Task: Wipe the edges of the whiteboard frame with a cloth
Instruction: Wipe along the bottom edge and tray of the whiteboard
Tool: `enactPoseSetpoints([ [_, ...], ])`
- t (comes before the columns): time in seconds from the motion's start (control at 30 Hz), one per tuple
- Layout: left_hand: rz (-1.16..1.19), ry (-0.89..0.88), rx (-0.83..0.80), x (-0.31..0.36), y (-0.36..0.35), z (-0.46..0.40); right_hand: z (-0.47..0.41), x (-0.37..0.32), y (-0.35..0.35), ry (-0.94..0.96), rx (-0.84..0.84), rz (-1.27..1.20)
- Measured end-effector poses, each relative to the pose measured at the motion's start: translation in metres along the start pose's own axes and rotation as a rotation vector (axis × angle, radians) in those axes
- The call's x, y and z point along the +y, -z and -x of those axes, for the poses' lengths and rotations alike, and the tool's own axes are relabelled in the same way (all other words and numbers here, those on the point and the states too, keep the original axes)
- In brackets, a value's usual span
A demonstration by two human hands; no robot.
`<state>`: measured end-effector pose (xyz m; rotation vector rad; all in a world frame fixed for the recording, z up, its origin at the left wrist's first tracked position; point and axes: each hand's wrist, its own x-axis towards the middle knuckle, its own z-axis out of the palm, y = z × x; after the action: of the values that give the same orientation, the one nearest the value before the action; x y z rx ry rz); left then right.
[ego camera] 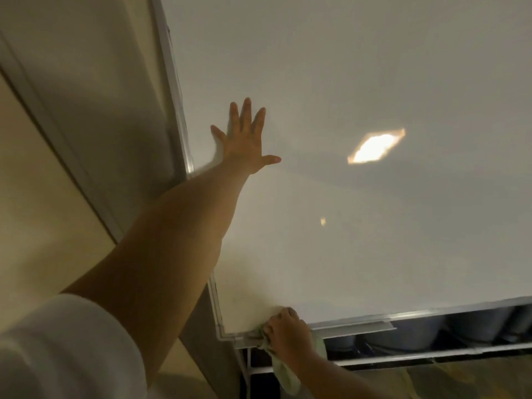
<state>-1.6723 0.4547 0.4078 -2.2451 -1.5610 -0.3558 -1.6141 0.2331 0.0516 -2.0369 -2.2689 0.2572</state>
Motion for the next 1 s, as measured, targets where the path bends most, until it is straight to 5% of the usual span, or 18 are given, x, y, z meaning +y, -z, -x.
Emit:
enactPoseSetpoints([
  [0.3, -0.002, 0.043, 0.031, -0.025, -0.011, 0.006, -0.017, -0.049, 0.014, 0.071, 0.105, -0.072],
  [0.47, -0.021, 0.057, 0.066, -0.012, -0.018, 0.014, -0.025, -0.062, 0.003, 0.115, -0.021, 0.047],
  [0.73, -0.008, 0.064, 0.072, -0.016, -0.02, 0.011, -0.005, -0.03, -0.014, 0.342, 0.052, 0.034],
  [1.0, -0.008, 0.054, 0.085, -0.015, -0.02, 0.01, -0.004, -0.002, -0.013, 0.367, 0.03, 0.158],
])
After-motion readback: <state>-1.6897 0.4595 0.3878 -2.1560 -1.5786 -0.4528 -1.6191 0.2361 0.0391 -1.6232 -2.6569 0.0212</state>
